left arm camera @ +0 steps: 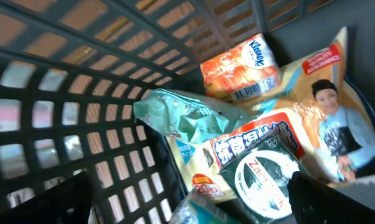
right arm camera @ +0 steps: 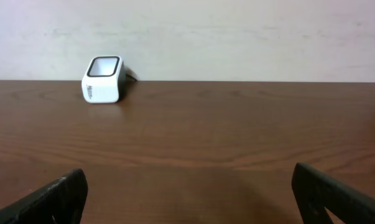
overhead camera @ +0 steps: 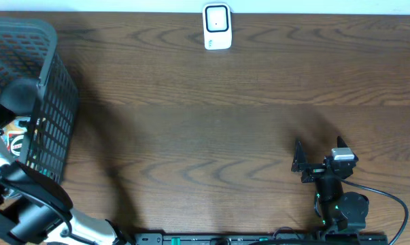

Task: Scan the item barcode
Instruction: 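Grasp the green wet-wipe pack in the basket with the left gripper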

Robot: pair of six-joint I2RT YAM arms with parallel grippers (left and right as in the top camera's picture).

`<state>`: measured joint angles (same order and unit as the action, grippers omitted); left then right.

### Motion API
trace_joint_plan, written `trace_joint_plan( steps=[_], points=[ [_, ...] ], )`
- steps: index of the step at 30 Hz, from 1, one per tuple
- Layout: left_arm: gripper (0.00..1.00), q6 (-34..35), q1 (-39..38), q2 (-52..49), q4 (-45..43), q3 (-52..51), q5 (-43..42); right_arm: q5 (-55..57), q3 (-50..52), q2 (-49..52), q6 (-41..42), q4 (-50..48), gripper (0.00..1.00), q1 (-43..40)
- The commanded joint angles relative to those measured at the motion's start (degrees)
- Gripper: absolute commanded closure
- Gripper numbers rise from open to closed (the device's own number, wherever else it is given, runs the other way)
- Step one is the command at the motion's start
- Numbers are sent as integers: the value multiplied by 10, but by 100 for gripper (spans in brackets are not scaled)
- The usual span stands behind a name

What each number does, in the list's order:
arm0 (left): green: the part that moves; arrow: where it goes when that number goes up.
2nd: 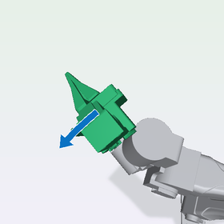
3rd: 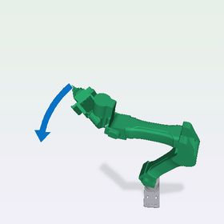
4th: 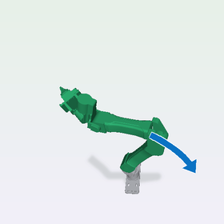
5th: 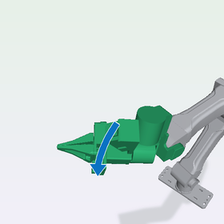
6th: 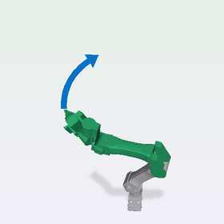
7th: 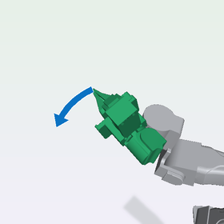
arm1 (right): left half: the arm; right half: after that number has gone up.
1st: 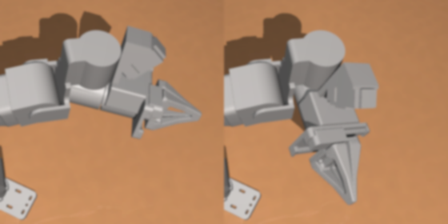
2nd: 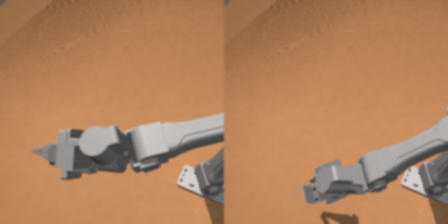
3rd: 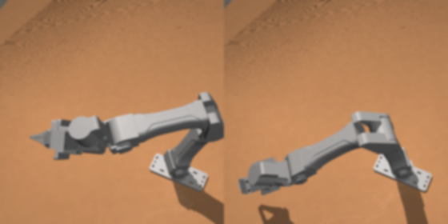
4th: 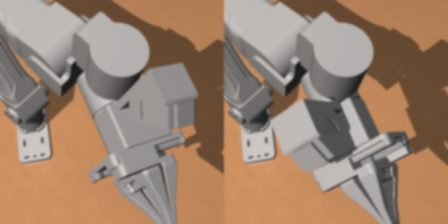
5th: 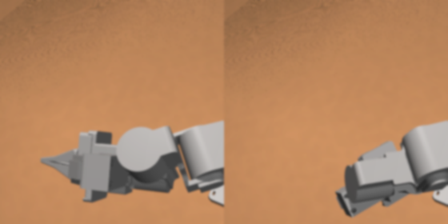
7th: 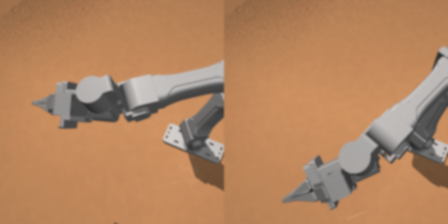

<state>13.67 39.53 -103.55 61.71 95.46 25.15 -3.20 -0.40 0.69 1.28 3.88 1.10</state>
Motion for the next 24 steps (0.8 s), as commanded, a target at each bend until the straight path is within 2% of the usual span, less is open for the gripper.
trace_joint_plan(
  steps=[1,8,14,20,22,24],
  points=[
    [2,56,13,-23,4,4,-1,0,1,-3,8,2,1,3],
    [2,54,38,-60,1,4,-1,0,1,-3,8,2,1,3],
    [2,16,46,-73,-1,4,-2,0,1,-3,8,2,1,3],
    [2,17,46,-74,-16,4,-31,0,1,-3,8,2,1,3],
    [2,33,46,-74,-16,4,-31,0,1,-3,8,2,1,3],
    [2,79,47,-74,-16,4,-31,0,1,-3,8,2,1,3]
  ],
)
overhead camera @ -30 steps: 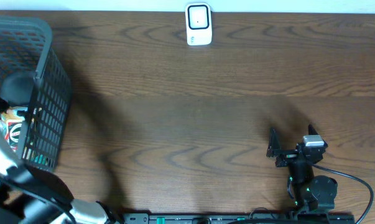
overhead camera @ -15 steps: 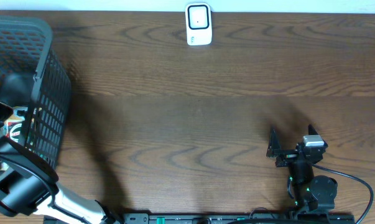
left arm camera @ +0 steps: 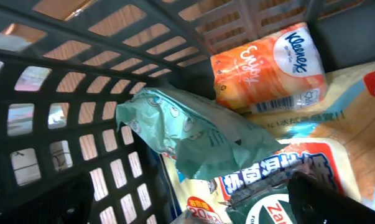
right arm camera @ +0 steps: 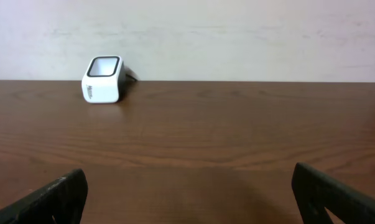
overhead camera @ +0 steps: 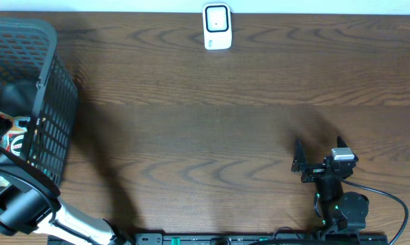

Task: Scan the item barcode
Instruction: 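Grasp the green wet-wipe pack in the basket with the left gripper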

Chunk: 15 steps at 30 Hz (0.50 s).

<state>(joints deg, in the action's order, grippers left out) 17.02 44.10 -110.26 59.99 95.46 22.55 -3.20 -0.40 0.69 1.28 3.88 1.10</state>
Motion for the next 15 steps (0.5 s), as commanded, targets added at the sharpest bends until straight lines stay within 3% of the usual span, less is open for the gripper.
trace_joint_plan(
  steps=[1,7,15],
  points=[
    [2,68,1,-7,2,4,-5,0,1,-3,8,2,1,3],
    [2,188,1,-7,0,-3,-11,0,1,-3,8,2,1,3],
    [2,199,1,-7,-57,-46,5,0,1,-3,8,2,1,3]
  ],
)
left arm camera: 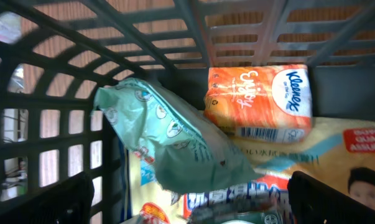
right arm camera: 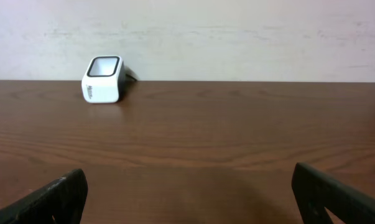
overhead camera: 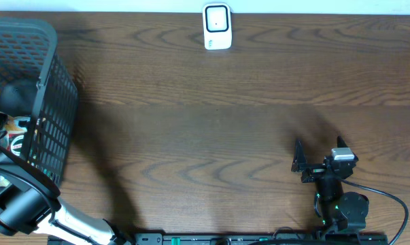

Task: Scan the item barcode
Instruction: 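Grasp the green wet-wipe pack in the basket with the left gripper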

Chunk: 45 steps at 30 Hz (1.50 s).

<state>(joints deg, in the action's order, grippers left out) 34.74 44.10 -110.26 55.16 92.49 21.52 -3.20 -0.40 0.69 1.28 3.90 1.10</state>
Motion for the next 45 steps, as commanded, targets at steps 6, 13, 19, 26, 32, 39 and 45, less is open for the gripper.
trace_joint_plan(
  steps=[6,13,19,26,32,39,45],
  points=[
    [2,9,1,-7,-64,-42,21,0,1,-3,8,2,1,3],
    [2,4,1,-7,-104,-60,25,0,1,-3,8,2,1,3],
    [2,5,1,-7,-146,-89,25,0,1,-3,8,2,1,3],
    [2,5,1,-9,-195,-124,25,0,1,-3,8,2,1,3],
    [9,4,1,-11,-209,-141,25,0,1,-3,8,2,1,3],
    [93,-24,1,-7,-206,-145,25,0,1,-3,8,2,1,3],
    [93,-56,1,39,-188,-145,25,0,1,-3,8,2,1,3]
  ],
)
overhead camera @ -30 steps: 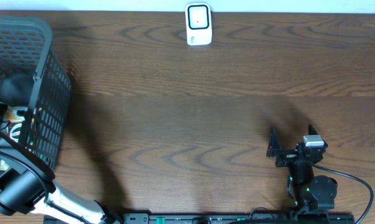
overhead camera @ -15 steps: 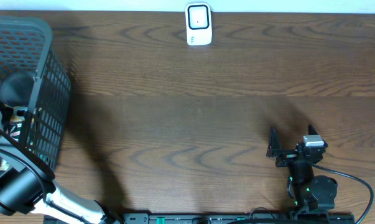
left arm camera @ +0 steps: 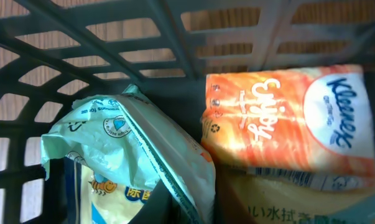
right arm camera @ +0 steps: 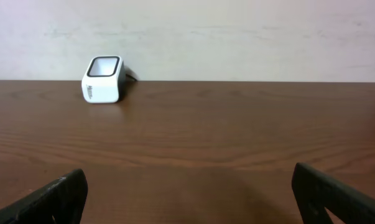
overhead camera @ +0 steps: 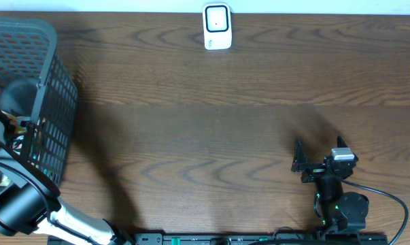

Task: Scan the item barcode
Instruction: 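Grasp the green wet-wipe pack in the basket with the left gripper, then lift the green pack out and carry it toward the white scanner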

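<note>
Deep inside the black mesh basket [overhead camera: 49,88], my left gripper [left arm camera: 122,200] looks down close on a mint-green packet [left arm camera: 134,146]. Its dark fingers [left arm camera: 60,193] stand narrow on either side of the packet's lower part, shut on it. An orange Kleenex pack [left arm camera: 287,121] lies right of the packet, barcode along its lower edge. The white scanner [overhead camera: 217,26] stands at the table's far edge, also seen from the right wrist as the scanner [right arm camera: 102,79]. My right gripper [right arm camera: 190,199] rests open near the front right, the gripper [overhead camera: 299,162] holding nothing.
A beige wipes pack [left arm camera: 311,208] lies under the Kleenex pack. The basket wall [left arm camera: 168,37] rises right behind the items. Bare brown table [overhead camera: 211,136] stretches between basket, scanner and right arm.
My left gripper has gone down and closer onto the mint-green packet, and its fingers now stand much nearer together around it. The right arm and scanner are unchanged.
My left gripper hung open over the heap in the basket, with several packs in view. It then shifted toward the mint-green packet and Kleenex pack at the basket wall. Now it is low on the packet with its fingers closed in. The right arm stayed still throughout.
</note>
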Robot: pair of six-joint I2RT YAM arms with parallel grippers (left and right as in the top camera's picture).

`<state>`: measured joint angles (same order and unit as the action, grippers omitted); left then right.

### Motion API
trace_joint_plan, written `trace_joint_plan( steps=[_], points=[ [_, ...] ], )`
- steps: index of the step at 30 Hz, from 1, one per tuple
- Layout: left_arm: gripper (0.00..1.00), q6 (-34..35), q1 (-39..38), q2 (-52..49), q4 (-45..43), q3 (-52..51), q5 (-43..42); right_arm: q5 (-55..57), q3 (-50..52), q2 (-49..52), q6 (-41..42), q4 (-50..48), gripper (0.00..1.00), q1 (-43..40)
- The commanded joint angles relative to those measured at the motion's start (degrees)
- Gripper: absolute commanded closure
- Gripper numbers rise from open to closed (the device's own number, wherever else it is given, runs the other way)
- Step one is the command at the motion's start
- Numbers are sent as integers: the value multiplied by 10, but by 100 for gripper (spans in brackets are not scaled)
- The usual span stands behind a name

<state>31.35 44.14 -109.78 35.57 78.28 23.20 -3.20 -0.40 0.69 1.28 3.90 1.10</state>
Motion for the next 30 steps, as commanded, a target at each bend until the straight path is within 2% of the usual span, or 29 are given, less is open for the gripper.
trace_joint_plan(
  steps=[1,5,15,22,27,30],
  points=[
    [93,-21,1,49,11,-3,8,0,1,-3,8,2,1,3],
    [93,-19,-2,131,12,-3,-24,0,1,-3,8,2,1,3],
    [92,56,-2,346,-42,-3,-222,0,1,-3,8,2,1,3],
    [93,115,-9,428,-87,-3,-458,0,1,-3,8,2,1,3],
    [93,140,-73,443,-156,-3,-570,0,1,-3,8,2,1,3],
    [93,139,-144,442,-188,-3,-584,0,1,-3,8,2,1,3]
  ],
)
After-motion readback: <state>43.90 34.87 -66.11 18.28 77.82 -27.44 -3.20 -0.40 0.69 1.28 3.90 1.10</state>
